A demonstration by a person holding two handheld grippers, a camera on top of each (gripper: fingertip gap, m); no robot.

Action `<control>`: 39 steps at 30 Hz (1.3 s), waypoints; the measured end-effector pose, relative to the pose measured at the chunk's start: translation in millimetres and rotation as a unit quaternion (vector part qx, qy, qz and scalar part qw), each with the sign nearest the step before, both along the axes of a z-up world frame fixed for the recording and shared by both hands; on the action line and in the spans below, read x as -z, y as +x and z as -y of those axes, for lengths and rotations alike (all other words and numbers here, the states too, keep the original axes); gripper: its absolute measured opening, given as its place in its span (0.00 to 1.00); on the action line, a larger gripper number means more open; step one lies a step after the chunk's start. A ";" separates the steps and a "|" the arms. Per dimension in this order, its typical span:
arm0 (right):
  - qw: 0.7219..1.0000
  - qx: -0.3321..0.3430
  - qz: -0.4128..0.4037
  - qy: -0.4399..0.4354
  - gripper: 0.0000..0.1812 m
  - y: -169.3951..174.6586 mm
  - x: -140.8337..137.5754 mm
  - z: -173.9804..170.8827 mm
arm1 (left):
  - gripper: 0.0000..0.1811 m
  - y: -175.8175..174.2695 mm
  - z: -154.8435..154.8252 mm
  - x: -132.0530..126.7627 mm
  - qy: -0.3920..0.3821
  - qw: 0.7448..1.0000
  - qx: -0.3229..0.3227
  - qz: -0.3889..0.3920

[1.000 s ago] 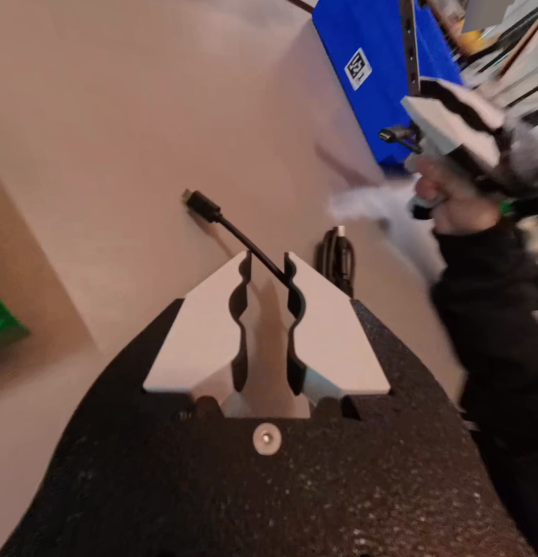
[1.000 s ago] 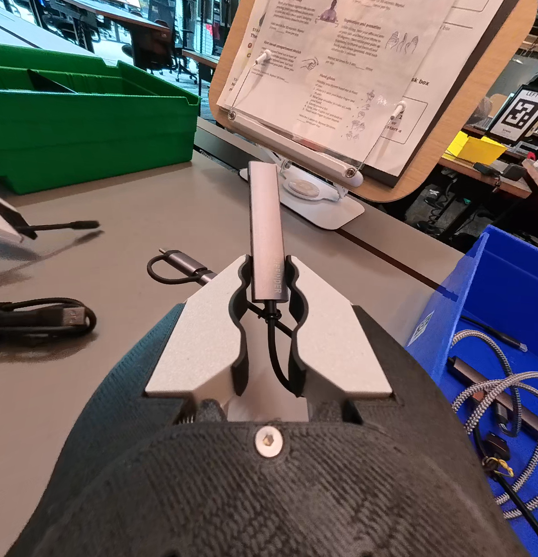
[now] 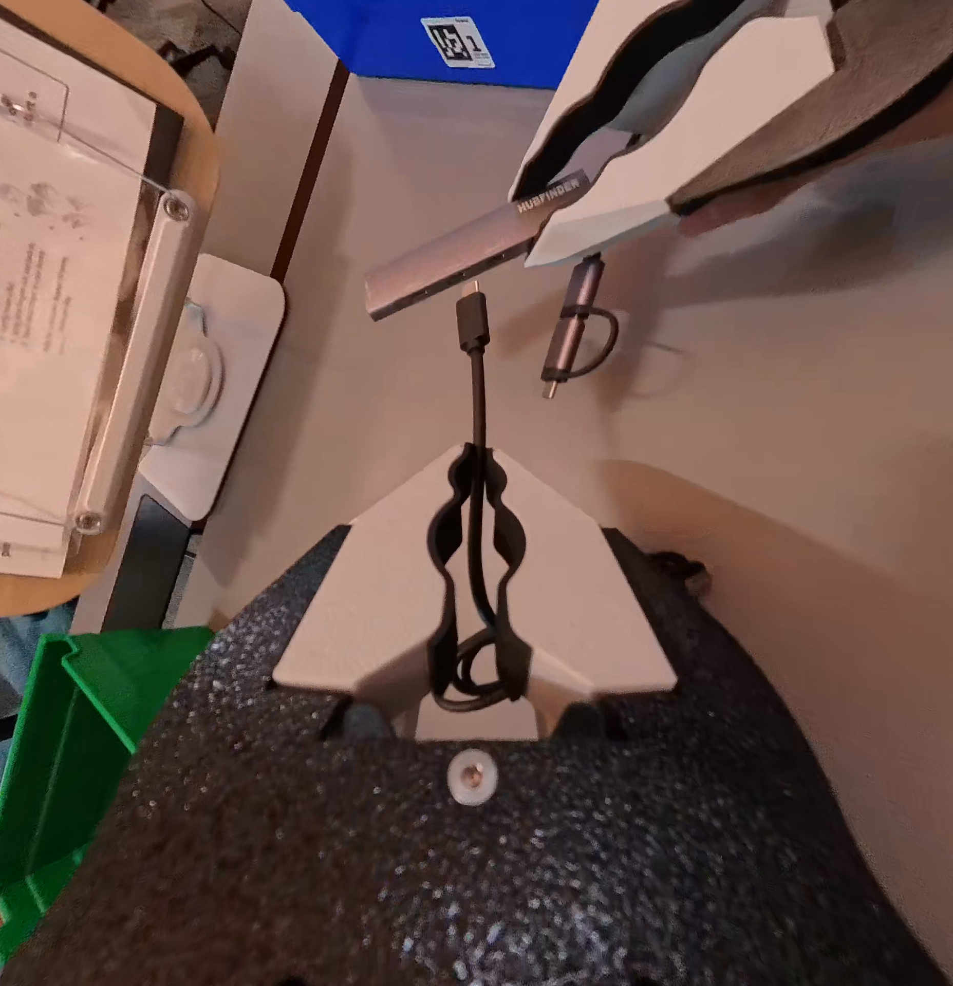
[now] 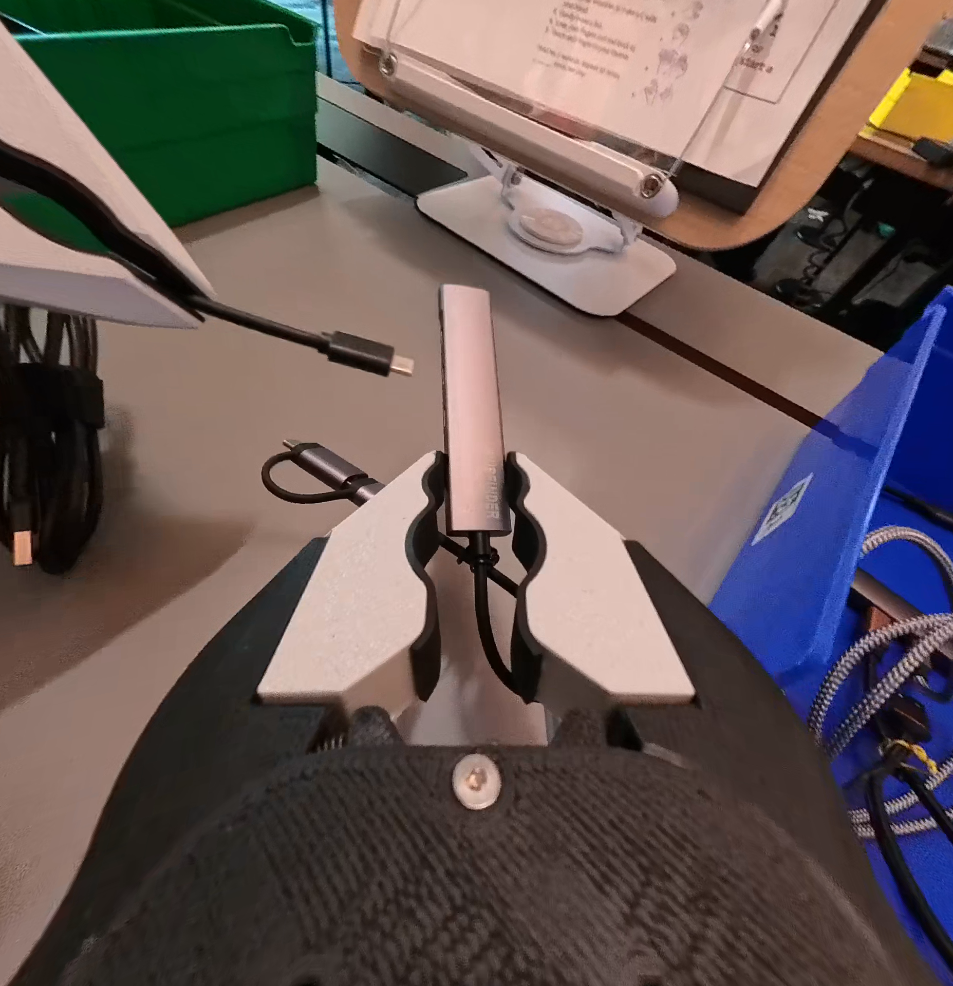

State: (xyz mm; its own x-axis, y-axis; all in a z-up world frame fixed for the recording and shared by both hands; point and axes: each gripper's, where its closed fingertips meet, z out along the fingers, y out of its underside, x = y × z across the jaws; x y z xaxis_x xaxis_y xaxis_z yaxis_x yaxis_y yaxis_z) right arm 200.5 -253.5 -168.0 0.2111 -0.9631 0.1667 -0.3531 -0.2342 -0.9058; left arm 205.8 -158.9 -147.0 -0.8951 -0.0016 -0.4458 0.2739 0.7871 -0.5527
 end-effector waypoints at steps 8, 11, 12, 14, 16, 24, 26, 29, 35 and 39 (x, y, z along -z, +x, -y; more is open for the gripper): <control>0.999 0.035 -0.010 0.017 0.12 2.3 5.1 11.9 | 0.00 0.3 24.4 5.9 -0.013 1.000 0.017 -0.005; 0.999 0.038 -0.012 0.013 0.12 2.6 4.9 10.8 | 0.00 1.1 23.6 9.1 -0.012 1.000 0.020 -0.007; 0.999 0.036 -0.012 0.012 0.12 2.9 4.5 9.2 | 0.00 0.9 23.9 8.6 -0.013 1.000 0.021 -0.007; 0.999 0.034 -0.011 0.011 0.11 3.4 4.7 6.3 | 0.00 1.2 23.8 9.5 -0.010 1.000 0.023 -0.002; 0.999 0.035 -0.013 0.009 0.12 4.0 5.7 5.0 | 0.00 1.0 24.1 12.2 -0.007 1.000 0.025 -0.005; 0.999 0.041 -0.013 0.011 0.12 4.1 5.1 6.3 | 0.01 -0.2 23.1 17.5 0.006 1.000 0.025 -0.006; 0.999 0.044 -0.009 0.014 0.11 4.0 3.6 7.6 | 0.01 0.3 22.0 18.9 0.012 1.000 0.024 -0.003; 0.999 0.041 -0.009 0.015 0.11 3.6 2.8 7.4 | 0.00 0.1 23.1 18.0 0.007 1.000 0.023 0.000; 0.999 0.043 -0.017 0.008 0.12 3.7 6.7 7.6 | 0.00 1.4 23.5 17.8 0.009 1.000 0.020 0.011; 0.999 0.043 -0.020 0.003 0.11 3.7 7.9 7.5 | 0.00 1.7 23.4 18.7 0.016 0.999 0.022 0.024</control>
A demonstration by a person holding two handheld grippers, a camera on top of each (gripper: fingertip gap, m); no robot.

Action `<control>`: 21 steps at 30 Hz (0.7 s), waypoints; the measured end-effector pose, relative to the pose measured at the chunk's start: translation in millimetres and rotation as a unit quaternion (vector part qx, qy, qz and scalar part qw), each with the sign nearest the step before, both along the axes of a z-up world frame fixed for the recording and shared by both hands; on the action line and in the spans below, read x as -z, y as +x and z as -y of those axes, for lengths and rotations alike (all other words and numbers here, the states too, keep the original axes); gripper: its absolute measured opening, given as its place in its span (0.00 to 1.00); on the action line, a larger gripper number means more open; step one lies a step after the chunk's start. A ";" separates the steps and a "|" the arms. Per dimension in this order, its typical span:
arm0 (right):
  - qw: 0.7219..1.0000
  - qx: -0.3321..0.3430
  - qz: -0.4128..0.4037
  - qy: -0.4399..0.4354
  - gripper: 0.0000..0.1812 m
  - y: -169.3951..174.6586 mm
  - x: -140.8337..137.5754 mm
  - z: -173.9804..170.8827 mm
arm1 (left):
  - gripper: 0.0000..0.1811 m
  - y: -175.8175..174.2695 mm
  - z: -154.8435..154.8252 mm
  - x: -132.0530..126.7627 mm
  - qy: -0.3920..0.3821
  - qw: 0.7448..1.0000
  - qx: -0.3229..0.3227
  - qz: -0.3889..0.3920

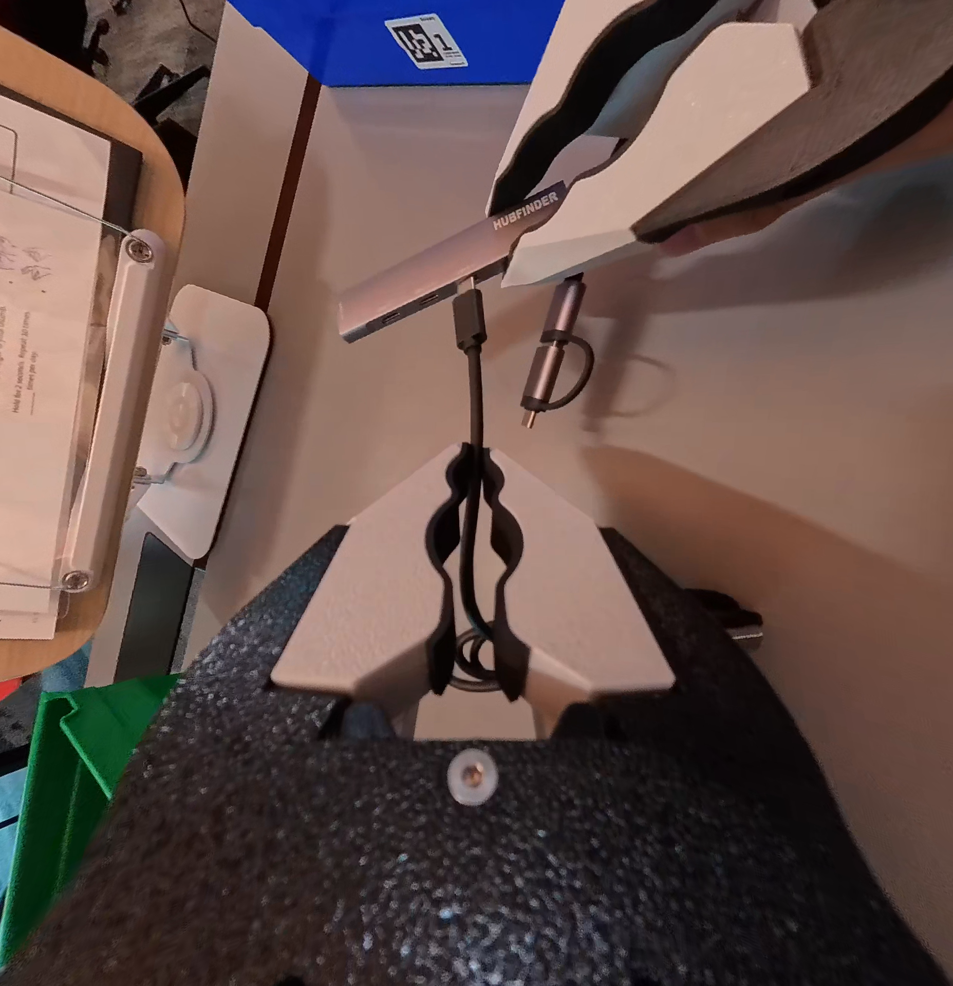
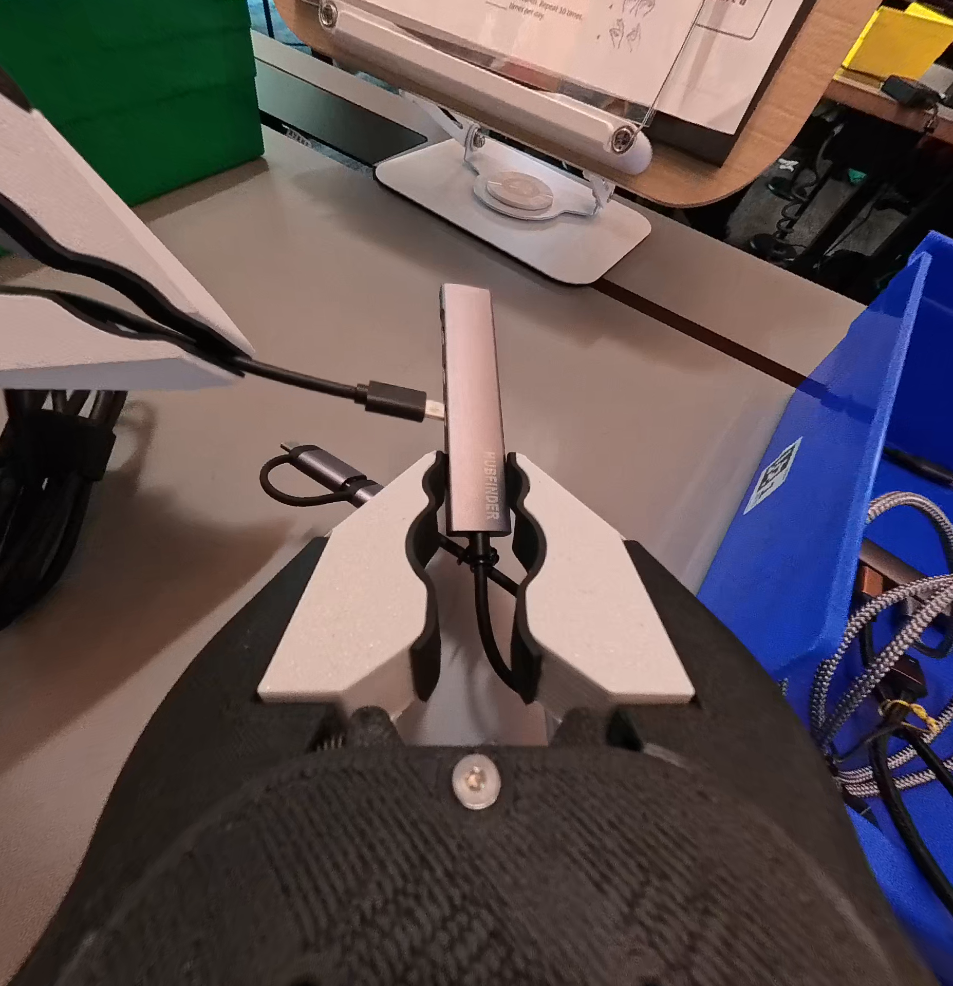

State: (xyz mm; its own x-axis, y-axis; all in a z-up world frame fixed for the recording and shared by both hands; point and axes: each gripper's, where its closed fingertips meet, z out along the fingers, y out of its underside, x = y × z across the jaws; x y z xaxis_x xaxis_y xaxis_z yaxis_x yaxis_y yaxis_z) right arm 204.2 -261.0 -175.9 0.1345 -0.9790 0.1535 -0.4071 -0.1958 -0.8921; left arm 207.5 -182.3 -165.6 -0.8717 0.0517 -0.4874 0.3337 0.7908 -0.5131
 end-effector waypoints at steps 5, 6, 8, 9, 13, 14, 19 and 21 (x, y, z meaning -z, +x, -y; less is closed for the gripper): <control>1.000 -0.004 -0.003 -0.006 0.11 0.2 1.0 -3.3 | 0.00 -0.7 2.3 2.7 0.004 1.000 0.008 0.013; 1.000 -0.002 -0.007 -0.014 0.11 0.3 2.4 -3.0 | 0.00 -0.8 2.7 1.8 0.004 1.000 0.010 0.019; 1.000 0.010 -0.011 -0.022 0.11 0.2 4.5 0.3 | 0.00 -1.9 2.3 1.8 0.009 1.000 0.011 0.024; 1.000 0.010 -0.014 -0.021 0.12 0.0 5.2 1.0 | 0.00 -2.3 2.7 1.3 0.007 1.000 0.011 0.026; 1.000 0.009 -0.017 -0.006 0.12 -0.6 5.8 2.1 | 0.00 -3.1 3.2 0.3 0.004 1.000 0.013 0.023; 1.000 0.008 -0.015 -0.006 0.12 -0.6 5.4 1.7 | 0.00 -2.8 2.9 1.0 0.006 1.000 0.012 0.024; 1.000 0.006 -0.023 -0.009 0.12 -1.3 7.4 1.3 | 0.00 -1.9 4.3 0.3 0.000 0.999 0.012 0.032; 1.000 0.006 -0.025 -0.004 0.12 -1.3 8.1 0.8 | 0.00 -1.9 4.3 -0.5 0.002 0.999 0.012 0.038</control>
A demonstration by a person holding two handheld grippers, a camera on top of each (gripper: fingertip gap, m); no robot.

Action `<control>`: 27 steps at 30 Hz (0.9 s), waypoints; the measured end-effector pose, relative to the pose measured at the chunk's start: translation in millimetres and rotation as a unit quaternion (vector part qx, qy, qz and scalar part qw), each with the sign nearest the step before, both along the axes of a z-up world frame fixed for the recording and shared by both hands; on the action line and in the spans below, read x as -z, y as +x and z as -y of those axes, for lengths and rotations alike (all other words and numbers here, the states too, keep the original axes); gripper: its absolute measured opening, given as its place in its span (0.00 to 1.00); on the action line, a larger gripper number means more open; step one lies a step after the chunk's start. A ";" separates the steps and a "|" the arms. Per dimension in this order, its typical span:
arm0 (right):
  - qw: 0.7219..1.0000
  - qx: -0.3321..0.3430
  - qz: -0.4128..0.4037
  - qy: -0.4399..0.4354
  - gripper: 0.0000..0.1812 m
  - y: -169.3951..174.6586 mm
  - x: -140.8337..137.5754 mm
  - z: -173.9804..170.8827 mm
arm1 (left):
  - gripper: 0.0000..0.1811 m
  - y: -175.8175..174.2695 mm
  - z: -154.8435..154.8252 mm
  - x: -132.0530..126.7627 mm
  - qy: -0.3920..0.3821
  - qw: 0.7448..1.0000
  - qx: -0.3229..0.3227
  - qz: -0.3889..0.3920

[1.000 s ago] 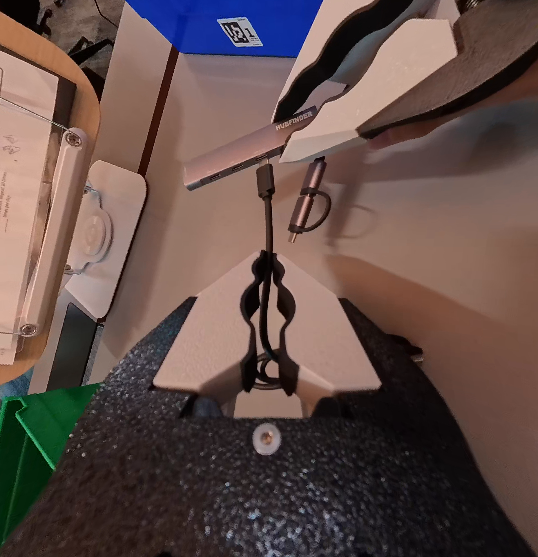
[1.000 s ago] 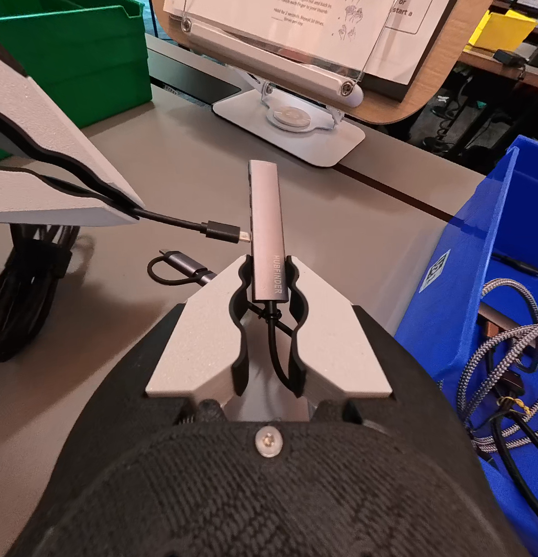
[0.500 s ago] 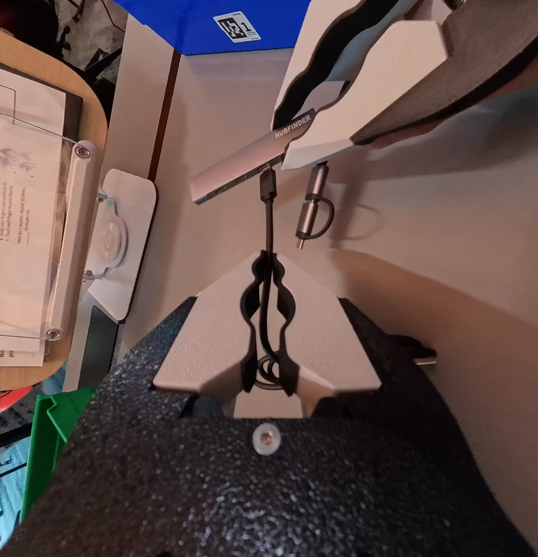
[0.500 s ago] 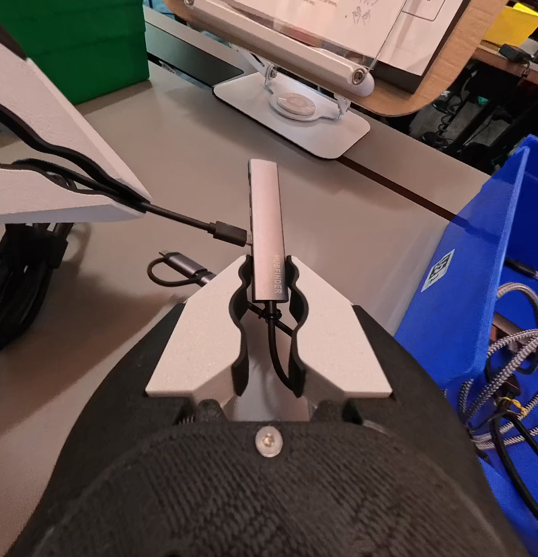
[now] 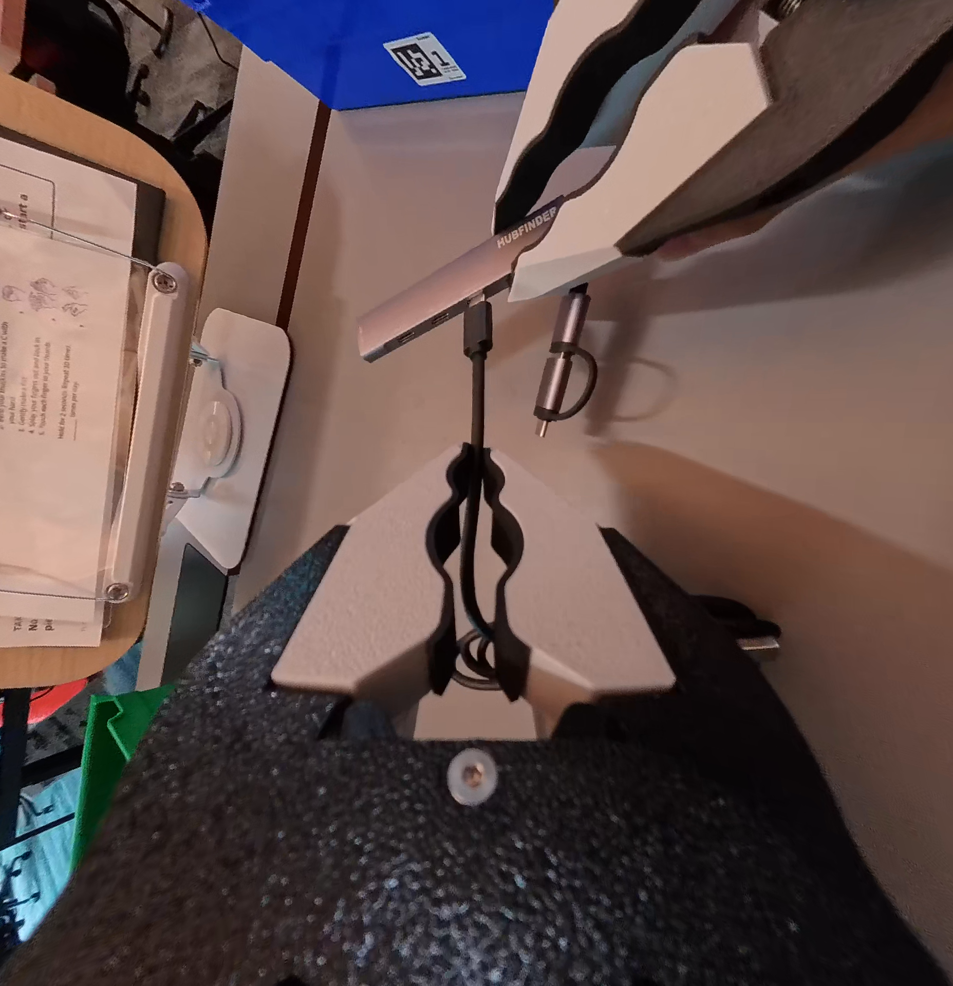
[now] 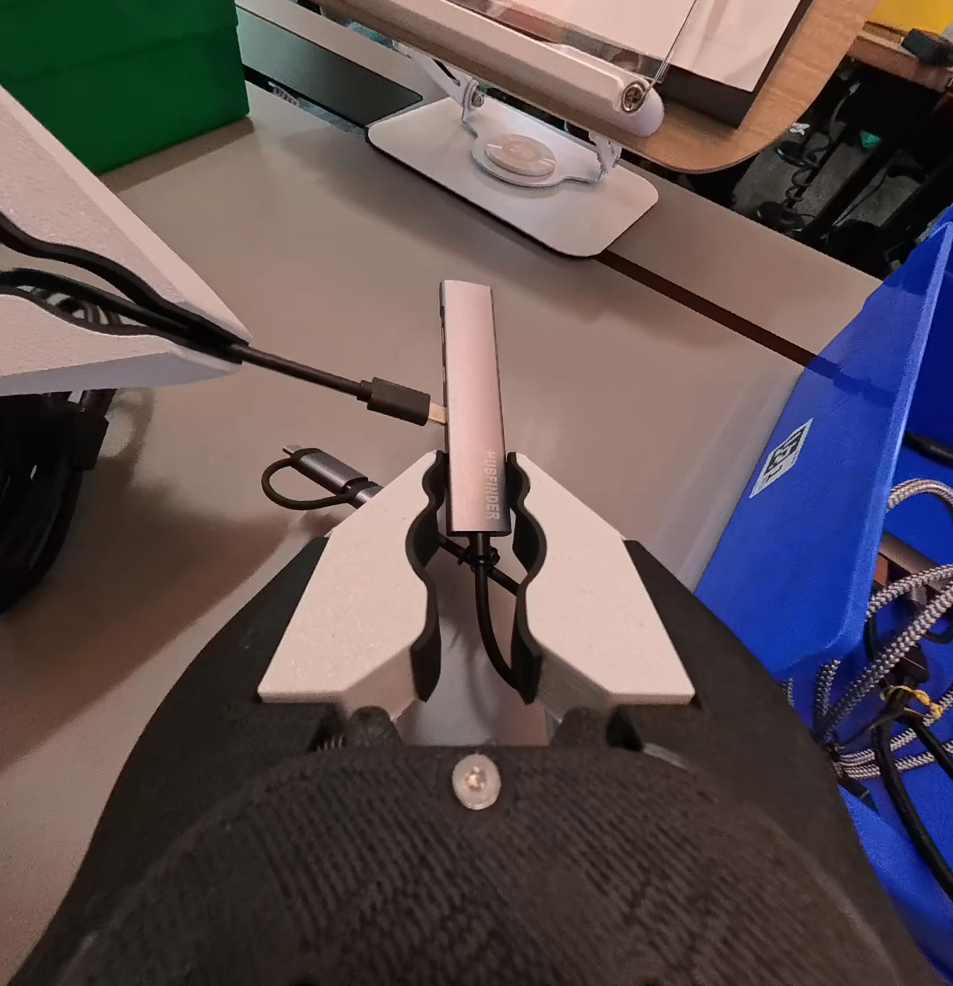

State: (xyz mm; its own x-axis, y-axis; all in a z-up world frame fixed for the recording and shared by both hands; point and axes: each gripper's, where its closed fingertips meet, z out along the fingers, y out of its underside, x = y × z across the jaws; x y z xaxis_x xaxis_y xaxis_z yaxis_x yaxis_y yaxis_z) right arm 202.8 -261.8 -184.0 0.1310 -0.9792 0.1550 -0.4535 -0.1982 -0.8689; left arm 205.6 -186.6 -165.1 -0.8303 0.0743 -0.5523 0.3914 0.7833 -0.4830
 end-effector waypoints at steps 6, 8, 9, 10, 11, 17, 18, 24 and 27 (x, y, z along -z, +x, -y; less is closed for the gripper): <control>1.000 0.008 -0.003 0.016 0.12 -0.6 0.4 1.9 | 0.00 -1.0 3.7 -2.8 0.002 0.999 0.010 0.046; 1.000 0.010 0.000 0.025 0.12 -0.2 0.3 2.1 | 0.00 -3.1 6.2 -7.3 -0.008 0.998 0.017 0.058; 0.999 0.011 -0.001 0.031 0.12 -0.2 0.7 2.1 | 0.00 -3.5 7.4 -9.0 -0.015 0.998 0.017 0.060; 0.999 0.012 -0.001 0.042 0.12 -0.2 0.8 2.0 | 0.00 -2.9 8.1 -9.8 -0.021 0.998 0.016 0.060; 0.998 0.014 0.004 0.059 0.11 0.3 -0.3 2.2 | 0.00 -1.8 8.1 -9.8 -0.024 0.998 0.014 0.059; 0.994 -0.012 0.022 0.108 0.11 0.8 -8.7 -9.3 | 0.01 -16.0 14.5 -15.3 -0.060 0.997 0.050 0.011; 0.994 -0.022 0.022 0.101 0.11 1.3 -9.4 -16.7 | 0.01 -15.1 14.4 -14.8 -0.058 0.997 0.047 0.013; 0.999 -0.001 0.018 0.035 0.11 0.5 -8.1 -6.6 | 0.01 -8.3 3.4 -15.5 -0.021 0.997 0.062 0.046; 1.000 0.008 0.017 0.019 0.12 -0.7 -8.3 1.4 | 0.00 -2.4 -3.4 -19.3 -0.002 0.995 0.067 0.071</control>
